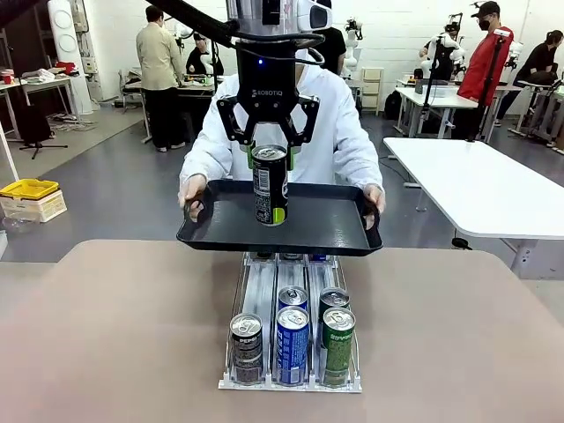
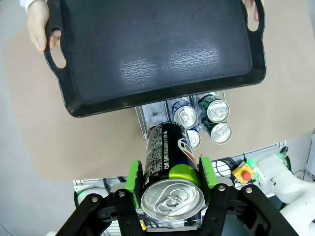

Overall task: Retrieve and hand over the desired beverage to the person.
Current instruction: Place the picked can on the Handle tray extended by the person.

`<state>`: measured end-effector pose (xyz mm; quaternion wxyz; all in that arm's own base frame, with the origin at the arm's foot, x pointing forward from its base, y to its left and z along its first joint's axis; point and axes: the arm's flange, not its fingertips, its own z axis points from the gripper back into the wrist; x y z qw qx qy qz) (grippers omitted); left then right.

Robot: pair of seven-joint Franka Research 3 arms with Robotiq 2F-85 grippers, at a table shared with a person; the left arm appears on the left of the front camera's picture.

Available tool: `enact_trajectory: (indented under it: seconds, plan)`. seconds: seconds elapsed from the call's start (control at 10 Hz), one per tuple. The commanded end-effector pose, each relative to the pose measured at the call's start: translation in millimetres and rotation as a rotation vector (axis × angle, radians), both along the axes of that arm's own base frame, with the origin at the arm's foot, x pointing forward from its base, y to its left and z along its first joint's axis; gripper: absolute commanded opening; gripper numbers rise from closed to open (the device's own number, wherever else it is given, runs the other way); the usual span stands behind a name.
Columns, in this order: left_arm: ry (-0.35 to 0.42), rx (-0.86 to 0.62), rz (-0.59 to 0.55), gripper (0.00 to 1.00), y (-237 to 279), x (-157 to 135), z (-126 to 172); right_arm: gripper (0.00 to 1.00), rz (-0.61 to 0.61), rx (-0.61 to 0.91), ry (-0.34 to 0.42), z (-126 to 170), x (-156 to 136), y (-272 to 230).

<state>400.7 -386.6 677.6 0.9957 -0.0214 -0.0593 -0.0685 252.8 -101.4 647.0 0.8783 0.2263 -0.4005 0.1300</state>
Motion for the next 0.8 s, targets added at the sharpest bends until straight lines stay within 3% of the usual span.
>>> enact_trajectory:
  seconds: [0.0,0.7]
  plan:
    - [-0.018,0.002,0.005,0.38,2.9,-3.5,4.7,1.00,0.011,0.010,0.000,-1.3,1.3,0.1]
    - [-0.018,0.002,0.005,0.38,2.9,-3.5,4.7,1.00,0.011,0.010,0.000,-1.3,1.3,0.1]
